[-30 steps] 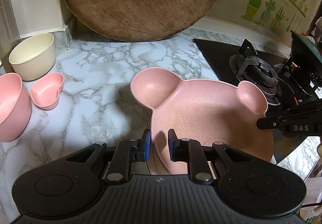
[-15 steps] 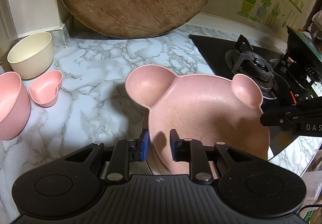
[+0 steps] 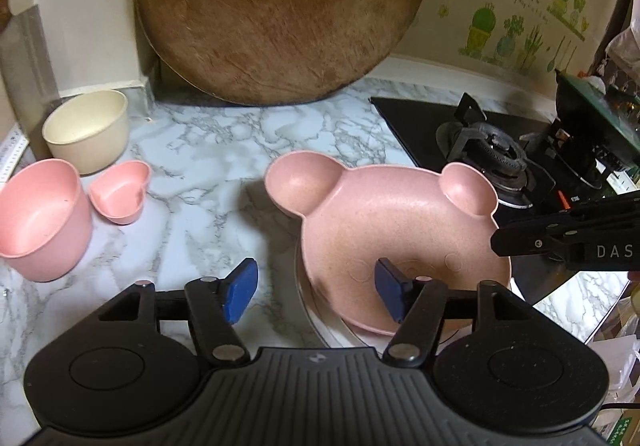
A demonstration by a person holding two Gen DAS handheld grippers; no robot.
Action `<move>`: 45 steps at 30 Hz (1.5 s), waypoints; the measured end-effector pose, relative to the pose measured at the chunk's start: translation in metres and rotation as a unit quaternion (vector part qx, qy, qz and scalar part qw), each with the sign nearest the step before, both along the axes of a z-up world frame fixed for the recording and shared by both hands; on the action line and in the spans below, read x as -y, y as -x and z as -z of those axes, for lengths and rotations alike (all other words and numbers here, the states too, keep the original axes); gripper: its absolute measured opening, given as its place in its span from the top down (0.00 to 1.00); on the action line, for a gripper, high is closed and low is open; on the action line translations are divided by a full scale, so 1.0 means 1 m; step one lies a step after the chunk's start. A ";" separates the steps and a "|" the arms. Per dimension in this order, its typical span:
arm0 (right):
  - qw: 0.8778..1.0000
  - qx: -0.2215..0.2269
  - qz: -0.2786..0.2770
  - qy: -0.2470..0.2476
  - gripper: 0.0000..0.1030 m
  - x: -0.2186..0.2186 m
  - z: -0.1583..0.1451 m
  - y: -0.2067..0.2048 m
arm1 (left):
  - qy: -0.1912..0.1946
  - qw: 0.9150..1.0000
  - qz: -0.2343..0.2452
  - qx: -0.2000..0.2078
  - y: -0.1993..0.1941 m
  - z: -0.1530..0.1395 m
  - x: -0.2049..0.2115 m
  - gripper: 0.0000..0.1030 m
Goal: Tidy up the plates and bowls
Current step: 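Move both tools to the pink bowl beside the cream bowl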
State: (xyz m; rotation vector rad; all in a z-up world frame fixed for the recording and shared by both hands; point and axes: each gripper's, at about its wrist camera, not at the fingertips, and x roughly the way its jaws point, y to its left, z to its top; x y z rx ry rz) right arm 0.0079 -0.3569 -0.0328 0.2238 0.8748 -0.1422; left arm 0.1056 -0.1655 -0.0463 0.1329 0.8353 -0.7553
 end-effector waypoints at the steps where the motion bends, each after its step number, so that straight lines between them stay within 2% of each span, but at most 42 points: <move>1: 1.000 0.004 -0.002 0.001 0.80 -0.003 -0.002 0.000 | 0.002 1.000 -0.002 0.002 0.000 -0.002 -0.004 0.38; 5: 1.000 0.025 -0.017 0.006 0.79 -0.019 -0.009 0.002 | 0.012 1.000 -0.012 0.008 0.003 -0.010 -0.019 0.37; 7: 0.999 0.033 -0.027 0.007 0.79 -0.026 -0.012 0.001 | 0.016 1.000 -0.019 0.013 0.005 -0.014 -0.027 0.32; 10: 0.998 0.048 -0.038 0.004 0.77 -0.037 -0.017 -0.001 | 0.023 0.999 -0.035 0.020 0.005 -0.020 -0.041 0.31; 14: 0.997 0.062 -0.051 -0.006 0.72 -0.049 -0.022 -0.006 | 0.026 0.998 -0.059 0.026 0.004 -0.025 -0.061 0.31; 16: 0.995 0.072 -0.063 -0.011 0.62 -0.056 -0.025 -0.007 | 0.026 0.997 -0.073 0.031 0.003 -0.028 -0.072 0.29; 18: 0.994 0.082 -0.070 -0.014 0.40 -0.063 -0.028 -0.009 | 0.027 0.995 -0.089 0.034 0.000 -0.030 -0.083 0.26; 19: 0.993 0.086 -0.074 -0.013 0.35 -0.067 -0.029 -0.010 | 0.028 0.994 -0.097 0.036 -0.002 -0.031 -0.088 0.26; 21: 0.993 0.086 -0.083 -0.008 0.11 -0.074 -0.032 -0.015 | 0.028 0.993 -0.112 0.039 -0.004 -0.033 -0.098 0.26; 23: 0.991 0.098 -0.090 0.003 0.10 -0.081 -0.035 -0.019 | 0.026 0.990 -0.129 0.044 -0.007 -0.035 -0.107 0.26; 26: 0.987 0.112 -0.109 0.026 0.02 -0.093 -0.039 -0.026 | 0.025 0.986 -0.155 0.048 -0.011 -0.036 -0.119 0.23; 34: 0.977 0.139 -0.150 0.051 0.00 -0.120 -0.038 -0.061 | 0.015 0.975 -0.213 0.061 -0.022 -0.033 -0.138 0.23; 45: 0.976 0.134 -0.171 0.030 0.00 -0.135 -0.026 -0.122 | -0.003 0.958 -0.281 0.058 -0.049 -0.025 -0.152 0.23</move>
